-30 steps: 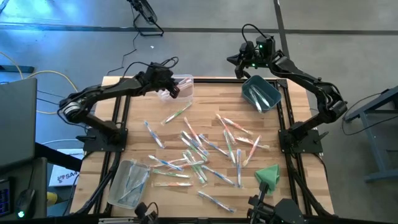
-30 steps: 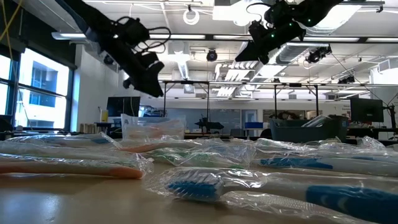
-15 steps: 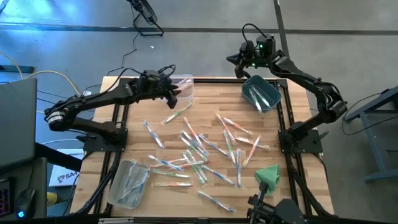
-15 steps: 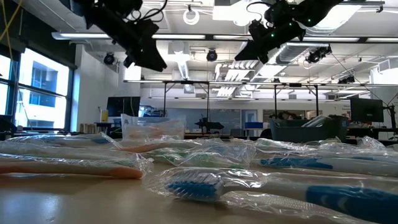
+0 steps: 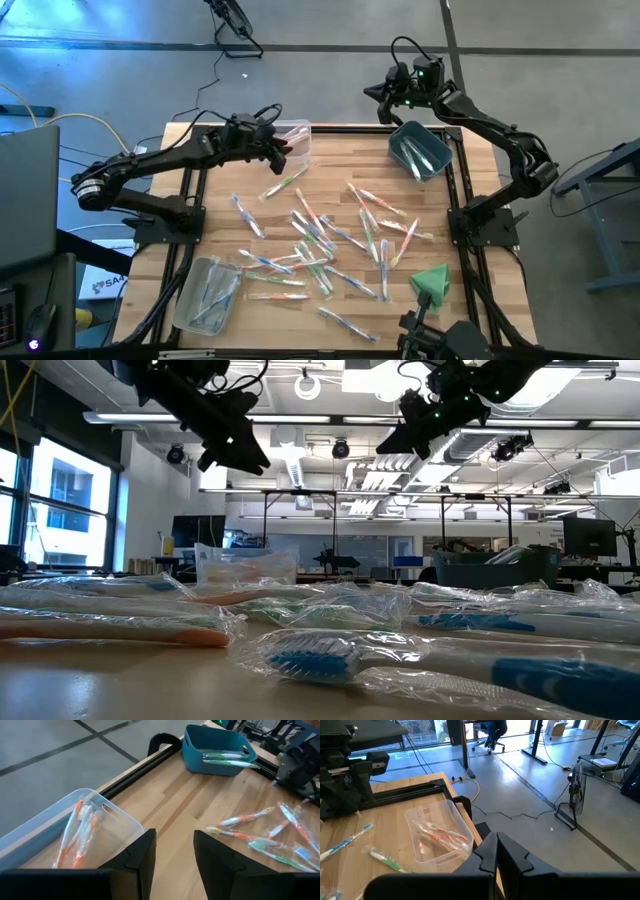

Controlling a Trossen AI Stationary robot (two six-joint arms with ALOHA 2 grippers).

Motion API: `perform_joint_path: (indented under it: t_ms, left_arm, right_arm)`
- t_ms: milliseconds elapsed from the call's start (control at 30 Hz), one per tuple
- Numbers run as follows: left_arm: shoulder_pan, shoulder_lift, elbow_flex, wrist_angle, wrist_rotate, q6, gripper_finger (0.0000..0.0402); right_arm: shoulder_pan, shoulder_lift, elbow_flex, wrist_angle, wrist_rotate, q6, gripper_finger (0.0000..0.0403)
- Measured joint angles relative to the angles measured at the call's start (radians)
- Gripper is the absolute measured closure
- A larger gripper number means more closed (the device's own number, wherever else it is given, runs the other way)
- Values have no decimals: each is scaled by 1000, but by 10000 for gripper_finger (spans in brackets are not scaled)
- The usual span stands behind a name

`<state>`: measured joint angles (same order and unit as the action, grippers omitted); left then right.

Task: Pick & Place Toothbrushes
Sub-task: Put the green toothbrush into the blue bin

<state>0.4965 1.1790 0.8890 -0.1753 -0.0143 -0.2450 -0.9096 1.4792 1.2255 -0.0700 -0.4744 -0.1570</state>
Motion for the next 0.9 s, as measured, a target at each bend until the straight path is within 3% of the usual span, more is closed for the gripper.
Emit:
perform_joint_path:
  t_ms: [133, 300, 900]
  left_arm:
    - [0, 0, 0, 8, -1, -12, 272]
    - [0, 0, 0, 26, -2, -153, 272]
    - [0, 11, -1, -32, -4, -144, 272]
  right_arm:
    - [0, 0, 0, 0, 0, 0, 400]
    - [0, 0, 0, 0, 0, 1, 400]
    - [0, 0, 0, -1, 0, 6, 400]
